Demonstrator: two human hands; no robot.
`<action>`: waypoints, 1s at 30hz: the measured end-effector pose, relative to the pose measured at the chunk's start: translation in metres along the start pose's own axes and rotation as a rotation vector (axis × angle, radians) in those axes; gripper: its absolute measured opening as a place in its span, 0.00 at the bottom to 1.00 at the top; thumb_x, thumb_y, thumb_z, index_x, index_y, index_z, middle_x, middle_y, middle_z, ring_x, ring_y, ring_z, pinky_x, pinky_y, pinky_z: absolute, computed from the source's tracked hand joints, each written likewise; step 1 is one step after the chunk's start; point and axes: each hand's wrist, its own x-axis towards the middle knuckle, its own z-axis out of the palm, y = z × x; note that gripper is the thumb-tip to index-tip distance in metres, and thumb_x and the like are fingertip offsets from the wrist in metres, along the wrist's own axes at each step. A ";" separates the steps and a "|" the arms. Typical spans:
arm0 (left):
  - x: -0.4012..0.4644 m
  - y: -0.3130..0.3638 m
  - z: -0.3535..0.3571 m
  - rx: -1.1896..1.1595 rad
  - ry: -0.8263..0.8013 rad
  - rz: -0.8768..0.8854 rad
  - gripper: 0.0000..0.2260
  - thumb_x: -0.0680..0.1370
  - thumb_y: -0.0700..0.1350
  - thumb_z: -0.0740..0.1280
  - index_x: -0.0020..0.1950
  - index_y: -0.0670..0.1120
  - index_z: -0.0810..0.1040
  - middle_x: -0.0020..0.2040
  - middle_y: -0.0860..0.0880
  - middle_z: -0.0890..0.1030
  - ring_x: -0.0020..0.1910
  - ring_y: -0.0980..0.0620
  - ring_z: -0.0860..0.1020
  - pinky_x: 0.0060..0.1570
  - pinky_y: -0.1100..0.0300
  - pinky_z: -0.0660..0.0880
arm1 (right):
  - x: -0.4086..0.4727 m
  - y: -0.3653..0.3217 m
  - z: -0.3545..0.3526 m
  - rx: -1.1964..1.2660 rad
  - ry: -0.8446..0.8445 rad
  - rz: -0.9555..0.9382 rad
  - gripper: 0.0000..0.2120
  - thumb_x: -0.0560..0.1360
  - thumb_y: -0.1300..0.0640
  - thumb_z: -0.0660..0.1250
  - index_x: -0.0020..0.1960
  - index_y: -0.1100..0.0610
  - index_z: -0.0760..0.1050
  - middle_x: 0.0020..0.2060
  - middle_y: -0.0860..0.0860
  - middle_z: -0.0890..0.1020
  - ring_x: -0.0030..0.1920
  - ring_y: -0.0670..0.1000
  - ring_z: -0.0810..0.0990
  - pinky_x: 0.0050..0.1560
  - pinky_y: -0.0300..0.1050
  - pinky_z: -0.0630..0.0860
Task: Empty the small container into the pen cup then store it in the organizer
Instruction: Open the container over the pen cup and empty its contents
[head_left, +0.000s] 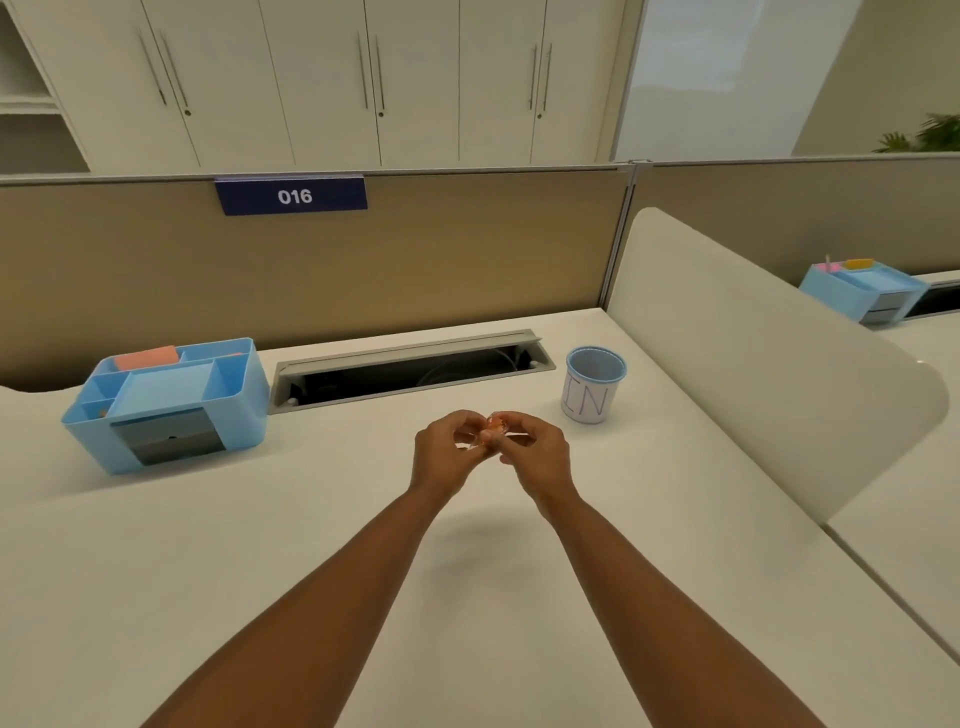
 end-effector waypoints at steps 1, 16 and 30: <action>0.006 0.003 0.007 0.008 -0.010 -0.005 0.10 0.69 0.44 0.72 0.49 0.43 0.79 0.48 0.43 0.83 0.44 0.50 0.78 0.41 0.64 0.74 | 0.007 0.001 -0.007 -0.002 -0.008 0.003 0.13 0.69 0.56 0.72 0.53 0.55 0.78 0.48 0.54 0.82 0.48 0.52 0.80 0.52 0.50 0.79; 0.111 0.020 0.076 0.137 -0.087 -0.057 0.16 0.70 0.45 0.72 0.56 0.43 0.77 0.54 0.42 0.81 0.46 0.50 0.75 0.43 0.57 0.73 | 0.106 0.030 -0.101 -0.358 0.322 -0.134 0.09 0.70 0.63 0.69 0.50 0.59 0.79 0.50 0.57 0.83 0.48 0.52 0.78 0.49 0.43 0.74; 0.172 0.040 0.120 0.321 -0.243 0.092 0.11 0.69 0.47 0.73 0.48 0.44 0.79 0.46 0.43 0.82 0.44 0.49 0.77 0.41 0.56 0.74 | 0.145 0.058 -0.117 -0.632 0.183 -0.204 0.11 0.72 0.59 0.67 0.55 0.57 0.79 0.54 0.56 0.81 0.56 0.53 0.74 0.52 0.43 0.73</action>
